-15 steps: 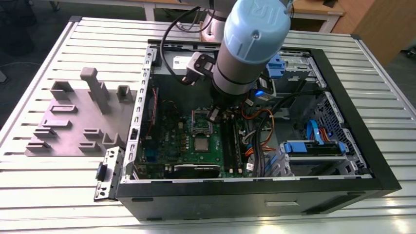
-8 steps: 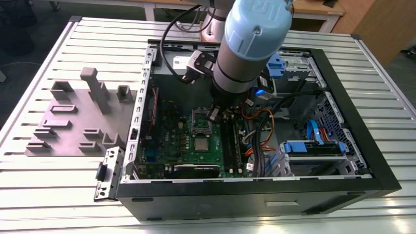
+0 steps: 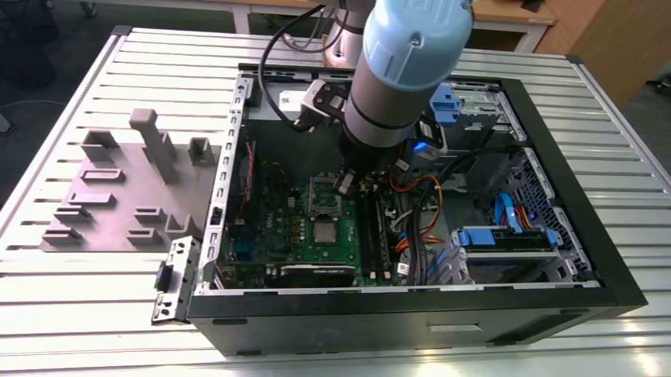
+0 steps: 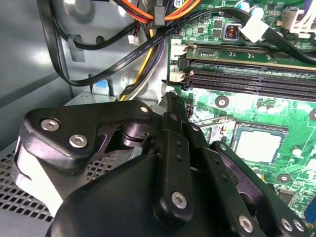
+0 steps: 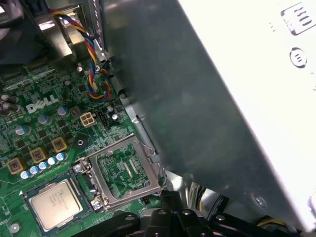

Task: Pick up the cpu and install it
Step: 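Close the cpu cover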

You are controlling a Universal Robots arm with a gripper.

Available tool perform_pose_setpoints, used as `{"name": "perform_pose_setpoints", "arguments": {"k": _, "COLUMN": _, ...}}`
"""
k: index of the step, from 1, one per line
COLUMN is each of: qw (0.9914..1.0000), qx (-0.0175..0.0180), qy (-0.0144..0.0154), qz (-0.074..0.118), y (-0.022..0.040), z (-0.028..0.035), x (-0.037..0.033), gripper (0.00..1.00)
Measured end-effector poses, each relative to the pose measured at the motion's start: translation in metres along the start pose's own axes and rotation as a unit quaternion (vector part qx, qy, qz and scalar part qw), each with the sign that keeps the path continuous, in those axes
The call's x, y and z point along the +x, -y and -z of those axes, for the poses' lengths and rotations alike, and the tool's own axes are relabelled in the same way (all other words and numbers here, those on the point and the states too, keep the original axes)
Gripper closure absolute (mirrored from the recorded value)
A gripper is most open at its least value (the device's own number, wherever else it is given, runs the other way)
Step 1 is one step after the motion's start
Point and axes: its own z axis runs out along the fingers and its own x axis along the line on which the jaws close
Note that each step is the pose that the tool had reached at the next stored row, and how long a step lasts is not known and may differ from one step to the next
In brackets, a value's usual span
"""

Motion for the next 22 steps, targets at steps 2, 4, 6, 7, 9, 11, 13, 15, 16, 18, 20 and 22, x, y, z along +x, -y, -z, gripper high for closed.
{"name": "perform_pose_setpoints", "arguments": {"k": 2, "qw": 1.00000, "qx": 0.0000, "qy": 0.0000, "qz": 0.000, "y": -0.0005, "z": 0.0023, "x": -0.0004, "gripper": 0.89}}
{"name": "perform_pose_setpoints", "arguments": {"k": 4, "qw": 1.00000, "qx": 0.0000, "qy": 0.0000, "qz": 0.000, "y": -0.0009, "z": 0.0044, "x": -0.0008, "gripper": 0.89}}
{"name": "perform_pose_setpoints", "arguments": {"k": 6, "qw": 1.00000, "qx": 0.0000, "qy": 0.0000, "qz": 0.000, "y": -0.0013, "z": 0.0062, "x": -0.0011, "gripper": 0.89}}
{"name": "perform_pose_setpoints", "arguments": {"k": 7, "qw": 1.00000, "qx": 0.0000, "qy": 0.0000, "qz": 0.000, "y": -0.0015, "z": 0.0069, "x": -0.0013, "gripper": 0.89}}
{"name": "perform_pose_setpoints", "arguments": {"k": 9, "qw": 1.00000, "qx": 0.0001, "qy": -0.0001, "qz": 0.000, "y": -0.0019, "z": 0.0083, "x": -0.0015, "gripper": 0.89}}
{"name": "perform_pose_setpoints", "arguments": {"k": 11, "qw": 1.00000, "qx": 0.0007, "qy": -0.0011, "qz": 0.000, "y": -0.0038, "z": 0.0123, "x": -0.0017, "gripper": 0.89}}
{"name": "perform_pose_setpoints", "arguments": {"k": 13, "qw": 0.99999, "qx": 0.0018, "qy": -0.0031, "qz": 0.000, "y": -0.0045, "z": 0.0127, "x": -0.0013, "gripper": 0.89}}
{"name": "perform_pose_setpoints", "arguments": {"k": 15, "qw": 0.99998, "qx": 0.0031, "qy": -0.0056, "qz": 0.000, "y": -0.0052, "z": 0.0131, "x": -0.0010, "gripper": 0.89}}
{"name": "perform_pose_setpoints", "arguments": {"k": 16, "qw": 0.99997, "qx": 0.0034, "qy": -0.0063, "qz": 0.000, "y": -0.0056, "z": 0.0135, "x": -0.0009, "gripper": 0.89}}
{"name": "perform_pose_setpoints", "arguments": {"k": 18, "qw": 0.99997, "qx": 0.0039, "qy": -0.0070, "qz": 0.000, "y": -0.0062, "z": 0.0148, "x": -0.0010, "gripper": 0.89}}
{"name": "perform_pose_setpoints", "arguments": {"k": 20, "qw": 0.99997, "qx": 0.0040, "qy": -0.0072, "qz": 0.000, "y": -0.0068, "z": 0.0167, "x": -0.0012, "gripper": 0.89}}
{"name": "perform_pose_setpoints", "arguments": {"k": 22, "qw": 0.99996, "qx": 0.0041, "qy": -0.0074, "qz": 0.000, "y": -0.0074, "z": 0.0183, "x": -0.0014, "gripper": 0.89}}
